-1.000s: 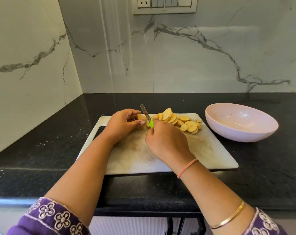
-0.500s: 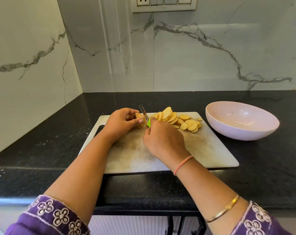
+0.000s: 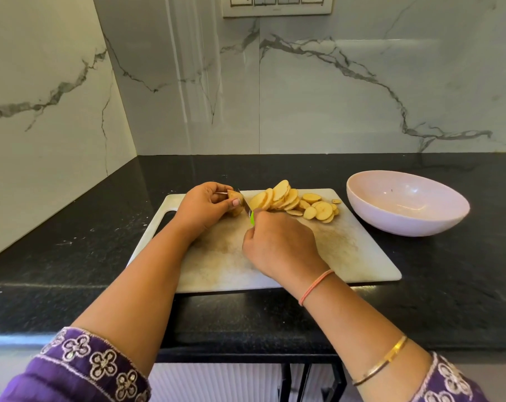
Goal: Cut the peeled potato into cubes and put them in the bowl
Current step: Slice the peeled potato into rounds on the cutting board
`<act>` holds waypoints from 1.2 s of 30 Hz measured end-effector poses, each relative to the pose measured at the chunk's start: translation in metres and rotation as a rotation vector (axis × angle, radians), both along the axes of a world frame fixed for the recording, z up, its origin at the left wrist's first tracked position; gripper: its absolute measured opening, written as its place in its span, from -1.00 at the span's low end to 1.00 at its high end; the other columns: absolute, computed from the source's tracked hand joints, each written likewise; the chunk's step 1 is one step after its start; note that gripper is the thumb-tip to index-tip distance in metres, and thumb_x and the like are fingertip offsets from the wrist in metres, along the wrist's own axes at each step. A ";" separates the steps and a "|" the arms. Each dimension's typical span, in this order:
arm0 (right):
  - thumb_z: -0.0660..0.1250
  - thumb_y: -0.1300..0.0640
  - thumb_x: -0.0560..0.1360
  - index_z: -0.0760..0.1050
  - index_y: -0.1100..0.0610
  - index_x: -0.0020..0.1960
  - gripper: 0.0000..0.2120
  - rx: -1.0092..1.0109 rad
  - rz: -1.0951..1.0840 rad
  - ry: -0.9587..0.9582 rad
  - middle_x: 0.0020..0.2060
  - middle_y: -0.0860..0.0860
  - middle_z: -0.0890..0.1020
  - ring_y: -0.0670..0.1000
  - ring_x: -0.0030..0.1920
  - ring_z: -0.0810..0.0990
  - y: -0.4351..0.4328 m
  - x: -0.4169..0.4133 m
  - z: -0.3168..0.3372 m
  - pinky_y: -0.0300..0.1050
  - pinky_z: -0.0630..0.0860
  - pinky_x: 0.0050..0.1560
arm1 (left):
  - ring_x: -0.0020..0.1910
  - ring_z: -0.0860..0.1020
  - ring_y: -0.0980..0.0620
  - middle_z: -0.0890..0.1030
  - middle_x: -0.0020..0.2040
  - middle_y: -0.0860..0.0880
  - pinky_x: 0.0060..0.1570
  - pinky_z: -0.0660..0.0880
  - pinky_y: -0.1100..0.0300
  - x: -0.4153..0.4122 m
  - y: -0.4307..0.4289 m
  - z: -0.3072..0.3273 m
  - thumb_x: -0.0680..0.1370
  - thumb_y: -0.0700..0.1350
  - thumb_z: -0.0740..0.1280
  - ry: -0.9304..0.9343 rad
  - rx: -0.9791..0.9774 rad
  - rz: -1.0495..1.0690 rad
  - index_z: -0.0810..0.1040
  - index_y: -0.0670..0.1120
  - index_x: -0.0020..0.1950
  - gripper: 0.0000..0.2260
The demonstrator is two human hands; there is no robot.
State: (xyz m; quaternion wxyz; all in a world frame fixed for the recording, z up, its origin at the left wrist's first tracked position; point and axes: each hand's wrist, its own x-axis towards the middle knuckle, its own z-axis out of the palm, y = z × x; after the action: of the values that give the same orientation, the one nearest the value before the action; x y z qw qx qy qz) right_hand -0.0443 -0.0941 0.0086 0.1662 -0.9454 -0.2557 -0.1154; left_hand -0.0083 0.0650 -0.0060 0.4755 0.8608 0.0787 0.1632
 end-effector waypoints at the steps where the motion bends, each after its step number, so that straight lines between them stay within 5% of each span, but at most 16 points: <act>1: 0.12 0.06 0.58 0.47 0.10 0.07 -0.79 -0.016 -0.004 -0.009 -0.23 0.01 0.46 0.03 -0.22 0.43 -0.002 -0.001 0.000 -0.16 0.29 -0.30 | 0.00 0.62 0.10 0.66 0.02 0.01 0.08 0.53 0.22 0.000 -0.001 0.000 0.49 -0.08 0.41 0.003 -0.005 -0.006 0.53 -0.05 0.19 -0.72; 8: 0.14 0.06 0.58 0.43 0.12 0.12 -0.80 -0.089 -0.011 0.020 -0.18 0.02 0.46 0.06 -0.13 0.50 -0.002 -0.007 0.001 -0.12 0.35 -0.24 | -0.01 0.62 0.12 0.66 0.03 0.01 0.09 0.54 0.20 0.000 -0.001 -0.004 0.49 -0.10 0.41 0.023 -0.010 -0.023 0.52 -0.07 0.22 -0.69; 12: 0.13 0.05 0.58 0.43 0.13 0.16 -0.76 -0.154 0.009 0.042 -0.01 0.06 0.57 0.09 -0.04 0.54 -0.003 -0.010 -0.003 -0.11 0.30 -0.23 | 0.03 0.63 0.04 0.67 0.01 -0.04 0.19 0.52 0.04 0.001 0.005 -0.004 0.50 -0.10 0.41 0.015 -0.048 0.032 0.52 -0.09 0.20 -0.71; 21: 0.09 0.05 0.58 0.46 0.10 -0.01 -0.80 0.082 -0.056 0.190 -0.06 0.06 0.55 0.06 -0.15 0.44 -0.014 -0.004 0.002 -0.13 0.32 -0.21 | 0.02 0.63 0.08 0.67 0.01 -0.01 0.16 0.53 0.12 -0.004 0.003 -0.001 0.45 -0.18 0.46 0.006 -0.111 -0.054 0.54 -0.09 0.21 -0.66; 30: 0.07 0.07 0.59 0.47 0.11 0.19 -0.71 0.190 -0.056 0.012 -0.05 0.09 0.60 0.13 -0.04 0.55 -0.005 0.004 0.001 -0.09 0.40 -0.21 | 0.05 0.63 0.04 0.67 0.01 -0.02 0.18 0.53 0.03 -0.001 0.005 -0.001 0.41 -0.18 0.48 -0.011 -0.093 -0.058 0.58 -0.06 0.18 -0.65; 36: 0.06 0.08 0.59 0.46 0.15 0.15 -0.73 0.163 -0.029 -0.049 -0.22 0.04 0.49 0.06 -0.21 0.46 0.004 0.010 -0.002 -0.17 0.25 -0.41 | 0.05 0.62 0.07 0.67 0.02 0.00 0.19 0.52 0.07 -0.002 0.003 -0.001 0.42 -0.18 0.49 -0.022 -0.082 -0.054 0.58 -0.06 0.18 -0.66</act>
State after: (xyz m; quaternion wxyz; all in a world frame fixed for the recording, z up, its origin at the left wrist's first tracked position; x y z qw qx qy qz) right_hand -0.0344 -0.0906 0.0070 0.2346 -0.9292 -0.2357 -0.1614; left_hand -0.0100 0.0683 -0.0068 0.5154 0.8407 0.0567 0.1562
